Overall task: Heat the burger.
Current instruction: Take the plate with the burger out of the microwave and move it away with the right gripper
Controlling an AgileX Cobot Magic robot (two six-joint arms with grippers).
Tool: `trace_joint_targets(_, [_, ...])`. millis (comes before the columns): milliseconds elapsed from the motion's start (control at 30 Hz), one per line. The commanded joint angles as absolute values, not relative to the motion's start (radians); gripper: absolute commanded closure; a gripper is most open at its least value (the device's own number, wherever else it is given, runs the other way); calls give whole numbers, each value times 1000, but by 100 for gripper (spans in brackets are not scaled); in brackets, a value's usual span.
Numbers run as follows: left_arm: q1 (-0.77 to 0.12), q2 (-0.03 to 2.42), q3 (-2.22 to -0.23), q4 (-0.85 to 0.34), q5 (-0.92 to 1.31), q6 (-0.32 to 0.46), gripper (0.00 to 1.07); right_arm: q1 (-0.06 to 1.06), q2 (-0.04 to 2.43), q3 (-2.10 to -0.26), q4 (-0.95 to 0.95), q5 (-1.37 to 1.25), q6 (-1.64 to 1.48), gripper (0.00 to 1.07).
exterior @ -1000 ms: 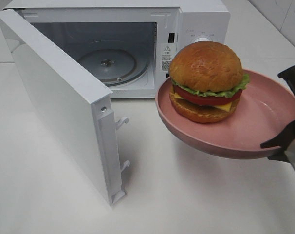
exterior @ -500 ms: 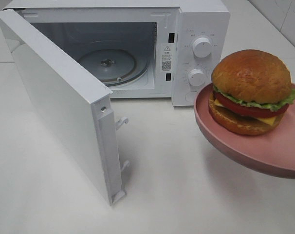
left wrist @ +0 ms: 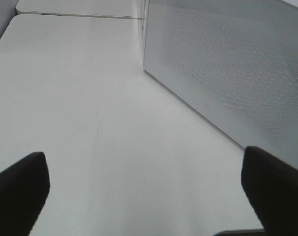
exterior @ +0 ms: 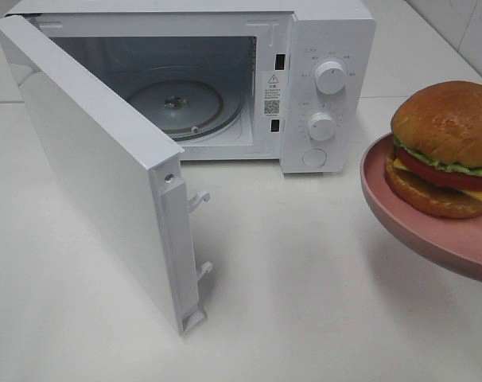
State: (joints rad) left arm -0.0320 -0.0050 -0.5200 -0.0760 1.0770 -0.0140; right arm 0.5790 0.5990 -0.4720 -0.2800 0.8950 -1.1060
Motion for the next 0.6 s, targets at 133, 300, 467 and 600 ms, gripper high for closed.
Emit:
trace_joint_targets(133, [-28,-22,-517,-78,1067,-13,8,575,589,-481,-350,841,-930,107])
trace_joint_targets(300, [-28,-22,-517,-78,1067,-13,8,575,595,-481,-499,841,-754,107])
trace_joint_targets(467, [-28,-22,-517,-78,1067,-13,8,575,631,-481,-580,843,-597,107])
trace_joint_targets(600, [-28,-22,-517,-78,1067,-13,8,575,675,-481,-599,844,-510,107])
